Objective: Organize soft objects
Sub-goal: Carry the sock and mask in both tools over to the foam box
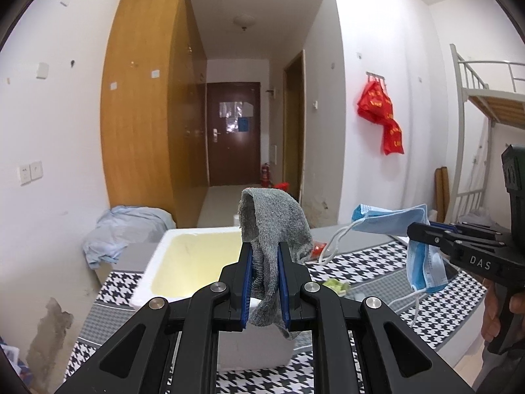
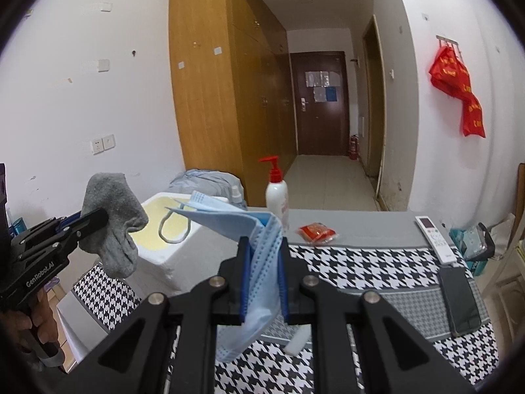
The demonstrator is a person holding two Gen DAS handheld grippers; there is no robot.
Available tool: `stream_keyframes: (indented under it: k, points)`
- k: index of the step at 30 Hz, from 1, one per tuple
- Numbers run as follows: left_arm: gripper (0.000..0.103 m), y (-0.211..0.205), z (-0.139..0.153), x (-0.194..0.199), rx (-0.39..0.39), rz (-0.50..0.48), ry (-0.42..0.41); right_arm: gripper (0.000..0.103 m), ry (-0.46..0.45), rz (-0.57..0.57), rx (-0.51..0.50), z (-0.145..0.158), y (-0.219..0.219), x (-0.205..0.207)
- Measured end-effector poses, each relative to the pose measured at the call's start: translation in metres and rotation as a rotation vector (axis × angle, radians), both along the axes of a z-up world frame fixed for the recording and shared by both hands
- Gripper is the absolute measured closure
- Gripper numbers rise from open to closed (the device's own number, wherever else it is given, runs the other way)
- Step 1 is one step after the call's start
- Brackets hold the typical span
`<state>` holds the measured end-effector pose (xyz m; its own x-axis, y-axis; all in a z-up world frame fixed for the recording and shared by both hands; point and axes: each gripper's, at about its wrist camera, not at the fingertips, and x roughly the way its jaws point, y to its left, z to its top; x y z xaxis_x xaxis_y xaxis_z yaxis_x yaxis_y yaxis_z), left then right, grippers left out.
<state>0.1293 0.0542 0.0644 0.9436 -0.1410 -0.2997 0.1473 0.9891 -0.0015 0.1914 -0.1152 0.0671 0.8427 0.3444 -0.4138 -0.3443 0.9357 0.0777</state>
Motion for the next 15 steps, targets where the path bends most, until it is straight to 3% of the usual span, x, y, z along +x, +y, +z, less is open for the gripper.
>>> stream_keyframes:
  k: [15]
  points:
    - [0.088,0.031,0.005,0.009,-0.004,0.072,-0.018,0.085,-0.027,0.073,-0.009,0.009,0.037,0.017]
